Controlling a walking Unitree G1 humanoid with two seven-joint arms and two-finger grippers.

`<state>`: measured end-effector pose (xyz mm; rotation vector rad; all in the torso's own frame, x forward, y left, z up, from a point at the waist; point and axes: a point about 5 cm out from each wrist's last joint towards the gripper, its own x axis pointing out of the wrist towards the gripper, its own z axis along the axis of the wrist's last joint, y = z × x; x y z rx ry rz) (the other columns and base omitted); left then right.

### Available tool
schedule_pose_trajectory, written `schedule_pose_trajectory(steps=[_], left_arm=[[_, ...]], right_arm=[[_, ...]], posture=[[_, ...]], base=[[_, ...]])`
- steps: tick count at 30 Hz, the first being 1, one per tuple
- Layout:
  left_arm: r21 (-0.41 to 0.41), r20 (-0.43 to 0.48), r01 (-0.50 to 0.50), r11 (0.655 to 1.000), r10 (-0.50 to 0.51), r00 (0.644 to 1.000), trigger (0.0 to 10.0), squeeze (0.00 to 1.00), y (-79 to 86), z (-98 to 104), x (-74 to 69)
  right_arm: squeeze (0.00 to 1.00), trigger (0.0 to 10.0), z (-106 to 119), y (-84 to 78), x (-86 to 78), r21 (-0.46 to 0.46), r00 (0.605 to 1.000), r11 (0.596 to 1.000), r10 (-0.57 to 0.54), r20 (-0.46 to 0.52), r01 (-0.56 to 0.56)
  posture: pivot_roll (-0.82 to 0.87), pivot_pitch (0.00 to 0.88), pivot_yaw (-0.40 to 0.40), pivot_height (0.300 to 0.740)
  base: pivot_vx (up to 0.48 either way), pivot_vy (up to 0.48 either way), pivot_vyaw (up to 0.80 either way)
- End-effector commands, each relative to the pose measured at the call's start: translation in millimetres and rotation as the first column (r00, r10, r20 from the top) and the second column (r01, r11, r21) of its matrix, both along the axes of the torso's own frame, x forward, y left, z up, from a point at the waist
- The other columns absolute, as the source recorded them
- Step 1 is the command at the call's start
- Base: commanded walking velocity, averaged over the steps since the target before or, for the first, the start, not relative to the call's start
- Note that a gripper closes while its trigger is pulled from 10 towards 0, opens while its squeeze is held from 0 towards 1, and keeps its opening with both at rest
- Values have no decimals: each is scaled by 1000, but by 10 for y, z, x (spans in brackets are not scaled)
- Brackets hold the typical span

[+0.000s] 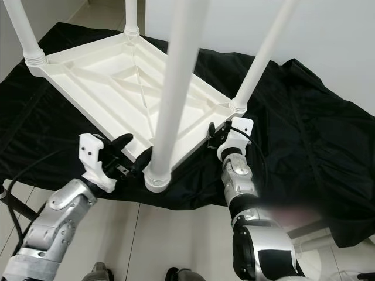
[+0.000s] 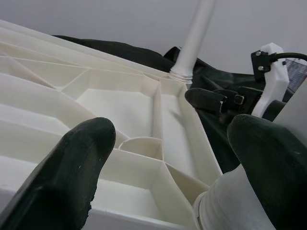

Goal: Building children table

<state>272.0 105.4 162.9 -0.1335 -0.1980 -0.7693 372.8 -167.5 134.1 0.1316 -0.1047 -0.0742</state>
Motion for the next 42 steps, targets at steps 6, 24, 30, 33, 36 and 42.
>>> schedule_pose_trajectory(steps=[6,24,30,33,36,42], left_arm=[[83,68,109,991,-114,991,10000,0,27,37,59],[85,101,94,992,-102,990,10000,0,82,133,129],[89,126,139,986,-149,981,10000,0,-73,163,90],[94,129,145,985,-156,979,10000,0,-96,168,90],[105,129,148,983,-162,978,10000,0,-122,166,99],[144,161,233,962,-255,954,10000,0,-287,233,93]], right_arm=[[0,10000,-218,-88,-129,7,998,1000,-22,-51,22],[0,10000,-340,-257,-263,91,965,961,-255,-66,260],[0,10000,-277,-316,-149,77,971,973,-209,-118,219],[0,10000,-265,-328,-131,75,971,974,-205,-126,215],[0,10000,-241,-343,-110,72,970,974,-206,-129,216],[0,10000,-106,-405,10,54,973,981,-179,-149,189]], posture=[[119,109,-122,740],[110,107,-120,740],[117,117,-139,740],[117,117,-139,740],[119,120,-143,740],[115,139,-143,740]], base=[[0,0,0],[0,0,0],[0,0,0],[0,0,0],[0,0,0],[0,0,0]])
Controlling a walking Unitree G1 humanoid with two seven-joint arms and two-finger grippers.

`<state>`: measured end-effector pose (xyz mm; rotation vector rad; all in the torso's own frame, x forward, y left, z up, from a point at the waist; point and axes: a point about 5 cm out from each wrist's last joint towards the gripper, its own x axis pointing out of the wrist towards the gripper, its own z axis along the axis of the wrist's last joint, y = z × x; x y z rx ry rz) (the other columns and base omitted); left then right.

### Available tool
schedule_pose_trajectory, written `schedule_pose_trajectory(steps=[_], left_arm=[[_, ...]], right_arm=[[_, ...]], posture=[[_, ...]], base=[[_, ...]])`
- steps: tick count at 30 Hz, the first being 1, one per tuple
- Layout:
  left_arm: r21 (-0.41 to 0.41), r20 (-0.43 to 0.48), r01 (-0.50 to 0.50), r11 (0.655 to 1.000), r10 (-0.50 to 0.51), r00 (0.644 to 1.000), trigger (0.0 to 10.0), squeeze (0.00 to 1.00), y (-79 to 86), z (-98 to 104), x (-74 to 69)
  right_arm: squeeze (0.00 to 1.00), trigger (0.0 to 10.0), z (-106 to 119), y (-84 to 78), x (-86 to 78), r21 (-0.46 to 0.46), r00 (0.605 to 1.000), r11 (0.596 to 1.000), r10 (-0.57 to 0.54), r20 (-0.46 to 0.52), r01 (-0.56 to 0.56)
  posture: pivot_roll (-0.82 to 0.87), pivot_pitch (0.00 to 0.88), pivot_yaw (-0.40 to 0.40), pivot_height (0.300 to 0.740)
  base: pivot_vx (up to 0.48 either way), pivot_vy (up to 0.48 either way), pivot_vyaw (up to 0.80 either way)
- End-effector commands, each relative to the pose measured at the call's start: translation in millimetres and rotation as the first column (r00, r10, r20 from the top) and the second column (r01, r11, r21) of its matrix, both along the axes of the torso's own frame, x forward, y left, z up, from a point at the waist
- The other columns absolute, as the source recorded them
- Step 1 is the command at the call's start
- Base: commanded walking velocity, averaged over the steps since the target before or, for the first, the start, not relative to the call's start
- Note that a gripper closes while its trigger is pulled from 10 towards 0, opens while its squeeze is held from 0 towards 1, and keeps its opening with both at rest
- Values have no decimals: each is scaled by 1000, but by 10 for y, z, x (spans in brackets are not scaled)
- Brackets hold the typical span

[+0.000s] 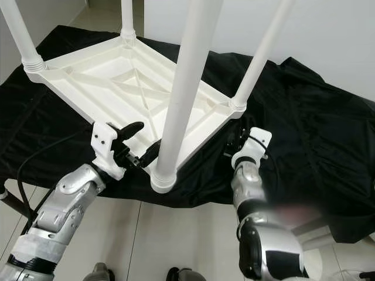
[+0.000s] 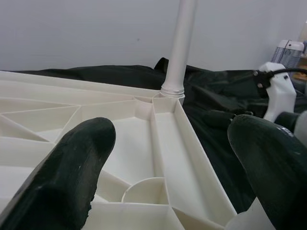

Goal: Building children table

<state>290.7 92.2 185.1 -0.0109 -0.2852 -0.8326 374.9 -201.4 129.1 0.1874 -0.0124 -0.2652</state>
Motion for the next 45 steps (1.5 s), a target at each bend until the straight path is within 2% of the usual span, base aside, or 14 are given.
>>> schedule_pose_trajectory(steps=[1,4,6,11,14,18,24,33,36,45], left_arm=[[58,39,197,979,-199,979,10000,0,-155,11,-95],[64,47,219,974,-222,974,10000,0,-205,31,-109],[61,60,248,967,-252,966,10000,0,-269,68,-131],[62,67,259,964,-263,962,10000,0,-304,91,-139],[59,74,274,960,-278,958,10000,0,-328,116,-157],[50,87,307,950,-310,947,10000,0,-396,172,-218],[45,93,319,947,-322,942,10000,0,-462,197,-262],[32,99,335,942,-336,937,10000,0,-544,228,-332],[27,100,336,942,-336,936,10000,0,-592,245,-357],[44,106,279,959,-282,953,10000,0,-539,249,-267]], right_arm=[[0,10000,-56,-65,-12,2,999,1000,-3,-43,3],[0,10000,-43,-74,7,4,998,1000,21,-53,-21],[0,10000,-28,-69,35,-3,994,996,85,-74,-85],[0,10000,-34,-49,53,8,984,988,151,-94,-151],[0,10000,-27,-32,63,-23,976,981,191,-104,-194],[0,10000,-23,39,72,-132,957,953,257,-134,-274],[0,10000,23,152,104,-165,937,925,325,-127,-343],[0,10000,128,291,169,-191,927,908,357,-115,-374],[0,10000,213,370,208,-215,942,917,326,-80,-336],[0,10000,179,395,182,-189,946,927,320,-48,-323]], posture=[[115,139,-143,740],[110,142,-142,740],[103,143,-135,740],[104,144,-131,740],[105,143,-131,740],[106,144,-127,740],[107,150,-124,740],[117,156,-121,740],[124,154,-119,740],[121,148,-118,740]], base=[[0,0,0],[0,0,0],[0,0,0],[0,0,0],[0,0,0],[0,0,0],[0,0,0],[0,0,0],[0,0,0],[0,0,0]])
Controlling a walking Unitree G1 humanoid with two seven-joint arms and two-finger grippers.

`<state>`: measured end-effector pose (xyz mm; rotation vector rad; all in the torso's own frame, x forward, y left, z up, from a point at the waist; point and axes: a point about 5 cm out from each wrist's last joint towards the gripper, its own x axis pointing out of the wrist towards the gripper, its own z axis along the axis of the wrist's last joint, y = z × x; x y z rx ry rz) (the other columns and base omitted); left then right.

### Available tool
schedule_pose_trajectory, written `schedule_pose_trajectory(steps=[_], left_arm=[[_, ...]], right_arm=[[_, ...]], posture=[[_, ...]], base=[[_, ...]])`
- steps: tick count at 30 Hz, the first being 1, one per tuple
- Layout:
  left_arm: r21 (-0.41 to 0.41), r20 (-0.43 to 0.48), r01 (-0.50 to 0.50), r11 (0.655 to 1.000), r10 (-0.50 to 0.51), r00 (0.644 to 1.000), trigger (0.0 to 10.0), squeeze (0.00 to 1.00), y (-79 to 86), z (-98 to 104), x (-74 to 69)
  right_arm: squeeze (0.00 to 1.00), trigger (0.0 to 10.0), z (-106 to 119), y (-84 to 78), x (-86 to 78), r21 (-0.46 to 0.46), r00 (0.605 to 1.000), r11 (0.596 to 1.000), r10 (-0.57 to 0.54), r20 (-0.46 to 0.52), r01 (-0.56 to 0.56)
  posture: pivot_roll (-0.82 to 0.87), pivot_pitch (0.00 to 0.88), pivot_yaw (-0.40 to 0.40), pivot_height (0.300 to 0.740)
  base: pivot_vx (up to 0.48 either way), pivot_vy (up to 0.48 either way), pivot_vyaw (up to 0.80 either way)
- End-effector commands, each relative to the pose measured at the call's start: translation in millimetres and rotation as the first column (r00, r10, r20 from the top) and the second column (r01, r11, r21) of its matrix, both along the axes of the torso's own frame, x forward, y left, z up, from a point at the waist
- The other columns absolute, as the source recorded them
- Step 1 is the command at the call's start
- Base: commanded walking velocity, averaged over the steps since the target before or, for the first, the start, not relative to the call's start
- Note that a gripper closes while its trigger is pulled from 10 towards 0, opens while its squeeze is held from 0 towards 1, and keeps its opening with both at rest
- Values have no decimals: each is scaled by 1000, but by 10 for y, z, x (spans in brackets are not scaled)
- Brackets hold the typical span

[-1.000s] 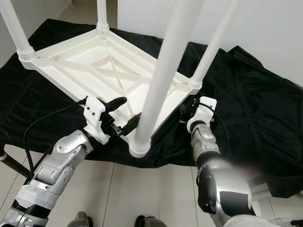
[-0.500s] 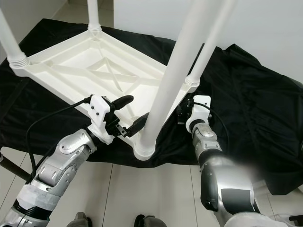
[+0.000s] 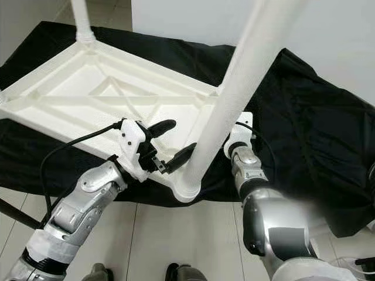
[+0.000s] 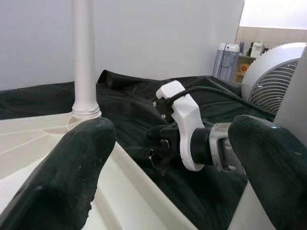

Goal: Building children table

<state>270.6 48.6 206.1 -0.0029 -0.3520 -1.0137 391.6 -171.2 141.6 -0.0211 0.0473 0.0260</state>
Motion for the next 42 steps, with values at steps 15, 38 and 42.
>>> schedule_pose_trajectory(steps=[15,38,42], left_arm=[[170,2,-217,961,220,976,10000,0,566,-27,465],[392,-119,204,897,-170,978,10000,0,897,-266,53],[425,-143,269,864,-229,963,10000,0,903,-295,-45]], right_arm=[[0,10000,-245,-390,-306,43,979,986,-164,124,160],[0,10000,-285,-668,-522,7,973,989,-146,179,148],[0,10000,-281,-663,-528,8,974,990,-141,179,142]], posture=[[76,145,-99,740],[80,134,-96,740],[83,134,-98,740]], base=[[0,0,0],[0,0,0],[0,0,0]])
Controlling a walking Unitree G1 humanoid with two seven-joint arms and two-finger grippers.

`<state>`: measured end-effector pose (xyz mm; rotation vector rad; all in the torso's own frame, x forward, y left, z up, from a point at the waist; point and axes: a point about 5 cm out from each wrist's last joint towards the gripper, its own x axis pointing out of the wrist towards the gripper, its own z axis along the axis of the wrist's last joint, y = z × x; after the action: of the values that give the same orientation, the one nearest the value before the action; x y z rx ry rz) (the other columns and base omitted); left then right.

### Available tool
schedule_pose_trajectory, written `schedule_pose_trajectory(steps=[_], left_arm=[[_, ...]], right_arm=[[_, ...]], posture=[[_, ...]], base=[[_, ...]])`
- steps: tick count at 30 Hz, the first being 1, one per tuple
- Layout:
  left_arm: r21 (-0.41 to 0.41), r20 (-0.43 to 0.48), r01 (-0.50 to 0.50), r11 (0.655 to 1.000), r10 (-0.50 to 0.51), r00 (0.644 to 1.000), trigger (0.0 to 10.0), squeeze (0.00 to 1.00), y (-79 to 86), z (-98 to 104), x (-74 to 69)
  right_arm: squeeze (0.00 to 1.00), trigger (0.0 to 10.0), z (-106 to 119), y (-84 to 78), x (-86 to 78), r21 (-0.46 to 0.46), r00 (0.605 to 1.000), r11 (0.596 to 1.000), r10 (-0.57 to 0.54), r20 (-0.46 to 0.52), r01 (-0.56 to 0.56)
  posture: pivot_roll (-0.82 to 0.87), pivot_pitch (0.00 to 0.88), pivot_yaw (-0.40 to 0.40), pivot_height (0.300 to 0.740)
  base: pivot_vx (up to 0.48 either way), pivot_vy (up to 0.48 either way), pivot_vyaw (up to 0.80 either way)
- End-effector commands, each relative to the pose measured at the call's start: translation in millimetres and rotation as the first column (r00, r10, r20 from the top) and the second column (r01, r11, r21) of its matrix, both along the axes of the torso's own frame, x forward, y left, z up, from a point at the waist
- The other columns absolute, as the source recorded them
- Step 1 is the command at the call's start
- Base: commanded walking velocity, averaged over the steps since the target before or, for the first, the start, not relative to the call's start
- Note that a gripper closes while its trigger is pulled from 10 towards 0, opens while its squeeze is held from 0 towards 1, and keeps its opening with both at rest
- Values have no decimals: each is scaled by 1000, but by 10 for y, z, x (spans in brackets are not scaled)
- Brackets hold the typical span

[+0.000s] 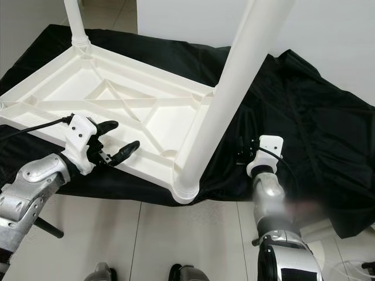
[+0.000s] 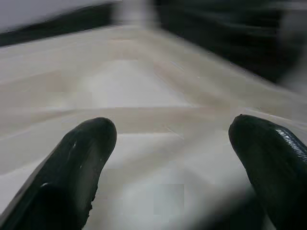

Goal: Building children table

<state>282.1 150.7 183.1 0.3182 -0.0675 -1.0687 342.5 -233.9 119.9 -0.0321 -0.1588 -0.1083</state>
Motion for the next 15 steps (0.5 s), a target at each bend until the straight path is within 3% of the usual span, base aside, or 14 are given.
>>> schedule_pose_trajectory(steps=[1,10,15], left_arm=[[56,-69,265,963,-261,963,10000,0,-109,-83,-182],[147,-89,325,934,-315,945,10000,0,-71,-177,-295],[199,-63,276,940,-269,961,10000,0,-52,-210,-210]], right_arm=[[0,10000,-63,-34,-36,9,1000,1000,-8,-28,8],[0,10000,-49,-44,-25,1,999,1000,-8,-33,8],[0,10000,-37,-38,-14,-4,999,1000,-10,-35,10]], posture=[[85,133,-99,740],[89,128,-99,740],[90,124,-99,740]], base=[[0,0,0],[0,0,0],[0,0,0]])
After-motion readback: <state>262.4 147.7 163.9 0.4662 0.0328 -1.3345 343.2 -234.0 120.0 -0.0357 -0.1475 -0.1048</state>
